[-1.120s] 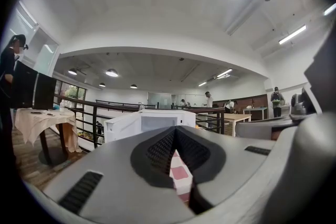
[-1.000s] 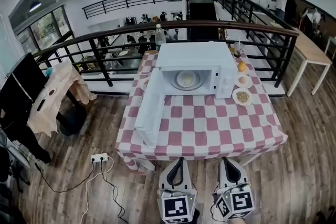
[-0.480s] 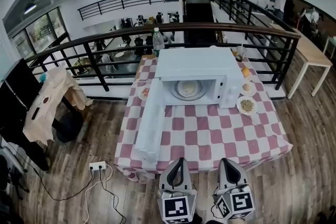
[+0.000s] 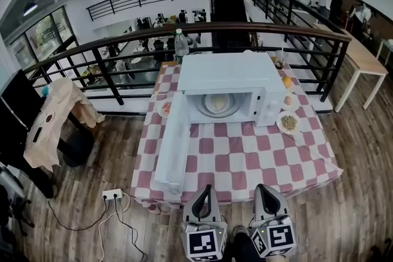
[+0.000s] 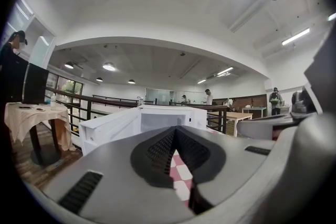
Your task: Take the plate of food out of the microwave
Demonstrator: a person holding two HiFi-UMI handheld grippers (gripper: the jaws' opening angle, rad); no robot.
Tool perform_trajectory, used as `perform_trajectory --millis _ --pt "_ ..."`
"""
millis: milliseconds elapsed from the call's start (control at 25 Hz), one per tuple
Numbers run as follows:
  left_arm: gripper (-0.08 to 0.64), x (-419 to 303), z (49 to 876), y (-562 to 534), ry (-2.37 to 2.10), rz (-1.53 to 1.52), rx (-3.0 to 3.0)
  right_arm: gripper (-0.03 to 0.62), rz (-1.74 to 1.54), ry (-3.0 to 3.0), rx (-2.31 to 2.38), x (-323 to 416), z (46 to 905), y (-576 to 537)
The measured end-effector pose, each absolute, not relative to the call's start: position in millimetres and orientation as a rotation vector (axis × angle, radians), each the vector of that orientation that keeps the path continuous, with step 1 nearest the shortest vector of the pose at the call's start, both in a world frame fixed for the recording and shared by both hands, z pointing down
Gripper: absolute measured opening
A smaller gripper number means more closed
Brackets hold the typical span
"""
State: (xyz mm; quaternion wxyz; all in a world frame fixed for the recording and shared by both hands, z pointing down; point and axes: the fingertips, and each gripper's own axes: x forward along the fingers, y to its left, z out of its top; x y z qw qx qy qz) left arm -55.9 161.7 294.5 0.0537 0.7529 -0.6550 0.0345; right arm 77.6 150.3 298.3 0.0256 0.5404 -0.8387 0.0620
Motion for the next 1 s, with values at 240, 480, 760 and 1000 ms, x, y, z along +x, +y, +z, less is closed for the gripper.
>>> perform_trajectory --millis 240,480,760,1000 --pt "0.019 -51 302 143 -1.997 0.1 2.305 0.002 0.216 -2.587 1.67 81 306 132" --pt "0.018 -51 304 117 -2.0 0.125 2.285 0.002 0.239 -2.6 1.638 78 314 102" --pt "0.018 -53 308 76 -2.023 0.125 2.256 0.002 0.257 -2.618 1.616 78 320 57" --pt "0.018 -52 313 41 -2.021 0.142 2.225 0.002 0.265 -2.633 1.583 74 323 19"
